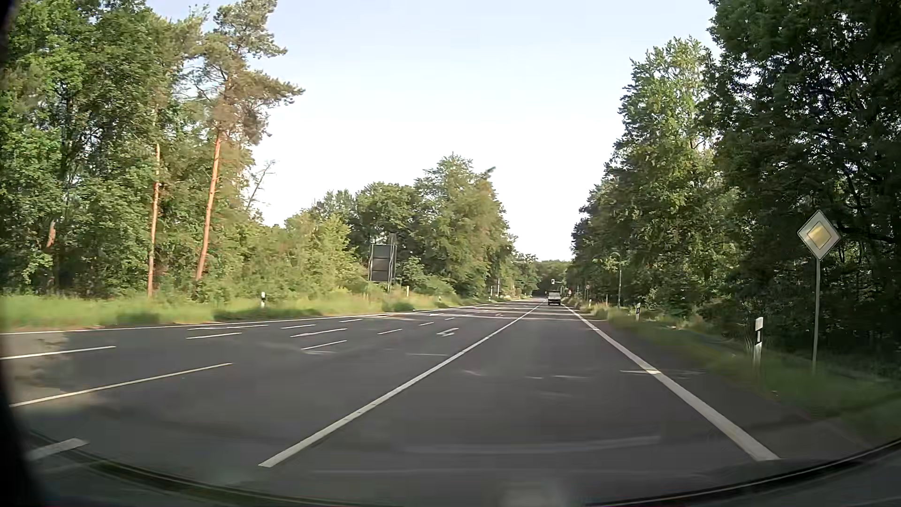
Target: Follow the waypoints while adhering to traffic rules and regulations
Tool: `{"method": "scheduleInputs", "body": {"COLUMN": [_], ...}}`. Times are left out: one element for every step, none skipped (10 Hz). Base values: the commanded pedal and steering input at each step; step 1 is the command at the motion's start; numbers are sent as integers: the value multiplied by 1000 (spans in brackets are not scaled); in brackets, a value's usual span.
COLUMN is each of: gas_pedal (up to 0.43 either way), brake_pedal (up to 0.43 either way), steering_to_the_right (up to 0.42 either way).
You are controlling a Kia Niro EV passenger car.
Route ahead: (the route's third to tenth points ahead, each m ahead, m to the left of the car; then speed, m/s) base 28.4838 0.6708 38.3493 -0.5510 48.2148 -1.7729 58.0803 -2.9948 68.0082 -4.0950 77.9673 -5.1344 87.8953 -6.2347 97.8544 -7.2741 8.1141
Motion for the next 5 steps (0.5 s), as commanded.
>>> {"method": "scheduleInputs", "body": {"gas_pedal": [280, 280, 280, 287, 287], "brake_pedal": [30, 30, 30, 30, 30], "steering_to_the_right": [101, 90, 81, 73, 64]}}
